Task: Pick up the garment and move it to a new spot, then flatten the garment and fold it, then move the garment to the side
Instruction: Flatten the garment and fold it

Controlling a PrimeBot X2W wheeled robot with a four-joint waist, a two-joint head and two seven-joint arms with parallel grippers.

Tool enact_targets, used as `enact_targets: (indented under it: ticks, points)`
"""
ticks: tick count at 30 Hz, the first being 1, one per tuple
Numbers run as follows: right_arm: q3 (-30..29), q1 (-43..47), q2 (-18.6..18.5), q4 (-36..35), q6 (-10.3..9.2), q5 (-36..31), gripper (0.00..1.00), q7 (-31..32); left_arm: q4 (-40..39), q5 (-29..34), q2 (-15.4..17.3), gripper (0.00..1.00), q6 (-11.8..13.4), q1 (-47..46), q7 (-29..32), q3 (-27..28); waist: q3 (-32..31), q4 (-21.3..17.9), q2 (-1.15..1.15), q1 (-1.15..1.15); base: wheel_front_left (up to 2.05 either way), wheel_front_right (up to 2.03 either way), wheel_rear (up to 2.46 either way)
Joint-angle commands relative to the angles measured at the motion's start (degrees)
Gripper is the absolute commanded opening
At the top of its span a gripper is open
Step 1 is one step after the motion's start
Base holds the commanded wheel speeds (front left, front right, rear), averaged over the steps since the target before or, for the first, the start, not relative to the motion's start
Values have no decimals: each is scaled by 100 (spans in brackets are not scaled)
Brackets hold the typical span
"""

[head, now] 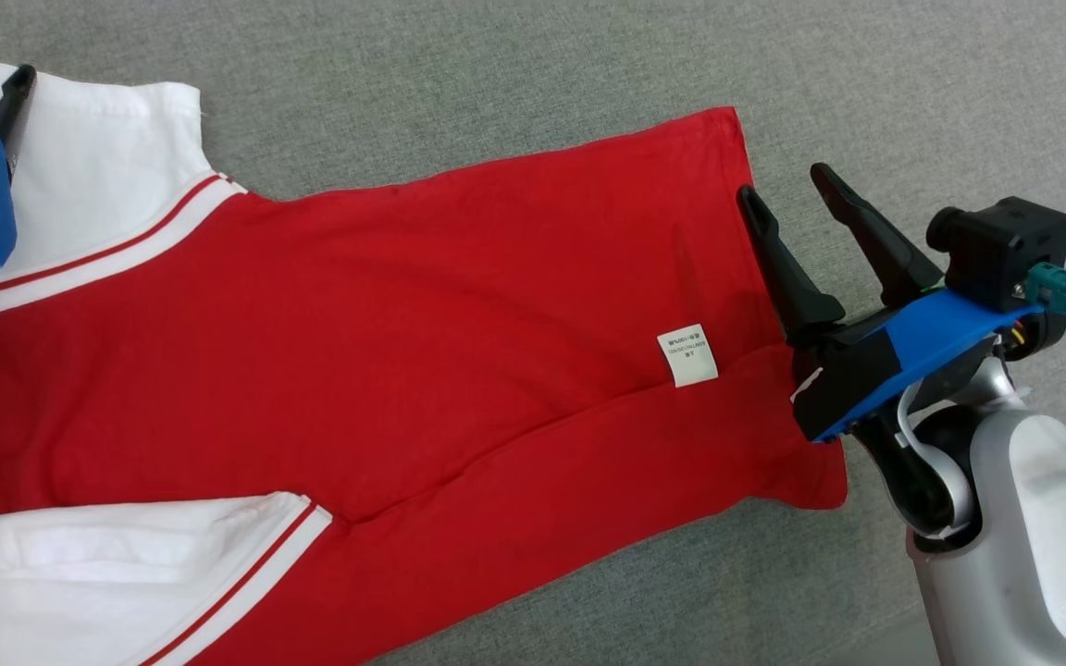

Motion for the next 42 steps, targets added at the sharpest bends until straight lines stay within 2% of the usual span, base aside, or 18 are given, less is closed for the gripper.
enact_targets:
  ticks: [1,6,7,8,9,11,17,26,31,32,33,34,37,38,42]
  points:
    - [10,-112,-41,31,1,46,100,-55,43,2,40,100,-11,-77,44,-27,20,-12,0,-2,0,0,0]
    - [35,-186,-76,143,1,112,100,-127,203,-167,15,100,-69,46,379,-191,42,-30,0,-2,0,0,0]
    - [35,-220,-78,150,1,130,100,-145,224,-226,0,91,-85,75,437,-223,43,-28,0,-2,0,0,0]
    - [34,-247,-76,162,1,140,100,-150,231,-293,-39,54,-95,105,487,-252,45,-23,0,-2,0,0,0]
    - [39,-272,-81,170,1,142,100,-144,216,-351,-82,40,-102,123,506,-268,48,-13,0,-2,0,0,0]
    - [48,-357,-115,203,1,116,100,-129,165,-412,-132,0,-112,125,463,-276,54,13,0,-2,0,0,0]
    - [-85,-838,-295,639,1,-75,100,173,57,-352,-195,0,-116,-3,-37,-258,-30,188,0,-2,0,0,0]
    - [-268,-1599,-755,2008,1,-224,100,1028,-238,-531,-539,0,-162,-179,-882,-431,-204,799,0,-2,0,0,0]
    - [-328,-1841,-785,2582,1,-57,100,1281,-446,-680,-630,0,-168,-94,-1210,-555,-241,1080,0,-2,0,0,0]
    - [-334,-1873,-788,2679,1,-25,96,1332,-474,-701,-638,0,-169,-71,-1259,-601,-248,1130,0,-2,0,0,0]
    - [-332,-1895,-797,2761,1,18,82,1378,-505,-718,-661,0,-169,-49,-1308,-650,-254,1180,0,-2,0,0,0]
    - [-334,-1910,-809,2843,1,57,56,1431,-528,-731,-682,0,-157,-31,-1365,-681,-265,1220,0,-2,0,0,0]
    - [-333,-1922,-869,3008,1,115,22,1458,-580,-810,-716,0,-157,-1,-1516,-798,-300,1313,0,-2,0,0,0]
    - [-332,-1917,-883,3036,1,136,2,1426,-588,-826,-721,0,-157,6,-1574,-831,-314,1332,0,-2,0,0,0]
    - [-396,-1885,-918,3077,1,154,0,1259,-603,-884,-727,0,-158,47,-1721,-936,-384,1384,0,-2,0,0,0]
